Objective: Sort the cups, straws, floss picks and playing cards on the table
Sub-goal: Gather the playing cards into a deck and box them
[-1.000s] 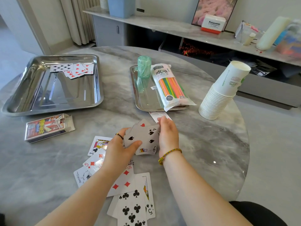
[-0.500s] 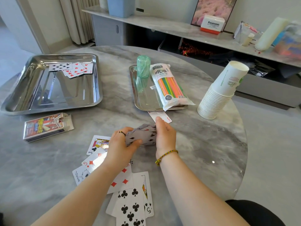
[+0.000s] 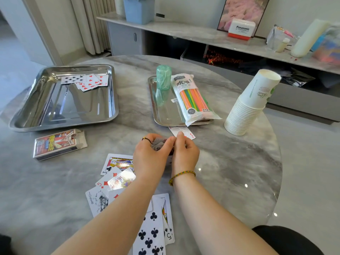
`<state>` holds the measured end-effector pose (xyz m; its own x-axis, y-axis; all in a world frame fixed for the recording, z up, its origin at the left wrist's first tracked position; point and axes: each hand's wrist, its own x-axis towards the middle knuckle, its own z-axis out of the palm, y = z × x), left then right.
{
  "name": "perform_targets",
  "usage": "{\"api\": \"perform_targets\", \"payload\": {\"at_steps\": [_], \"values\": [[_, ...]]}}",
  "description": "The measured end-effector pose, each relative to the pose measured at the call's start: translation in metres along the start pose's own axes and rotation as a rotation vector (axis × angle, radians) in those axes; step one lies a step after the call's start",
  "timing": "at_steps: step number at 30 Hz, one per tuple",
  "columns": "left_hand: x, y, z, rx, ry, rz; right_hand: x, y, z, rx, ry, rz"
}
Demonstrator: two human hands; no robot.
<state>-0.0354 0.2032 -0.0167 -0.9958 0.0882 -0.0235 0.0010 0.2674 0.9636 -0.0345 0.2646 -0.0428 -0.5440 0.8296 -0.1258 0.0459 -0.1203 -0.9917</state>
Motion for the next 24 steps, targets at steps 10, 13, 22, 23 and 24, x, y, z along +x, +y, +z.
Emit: {"api": "perform_targets", "payload": {"at_steps": [10, 13, 22, 23, 24], "values": [[0.004, -0.006, -0.002, -0.273, 0.112, -0.198, 0.010, -0.009, -0.002, 0.146, 0.053, 0.165], [0.004, -0.002, -0.002, -0.347, 0.124, -0.250, 0.015, -0.006, -0.008, 0.249, 0.062, 0.321], [0.006, -0.003, -0.007, -0.403, 0.146, -0.240, -0.003, -0.010, -0.001, 0.022, -0.056, -0.003], [0.006, -0.003, -0.006, -0.408, 0.141, -0.244, -0.006, -0.009, -0.002, -0.066, -0.095, -0.108], [0.006, -0.002, -0.006, -0.413, 0.139, -0.250, -0.008, -0.009, -0.003, -0.147, -0.127, -0.202]]}}
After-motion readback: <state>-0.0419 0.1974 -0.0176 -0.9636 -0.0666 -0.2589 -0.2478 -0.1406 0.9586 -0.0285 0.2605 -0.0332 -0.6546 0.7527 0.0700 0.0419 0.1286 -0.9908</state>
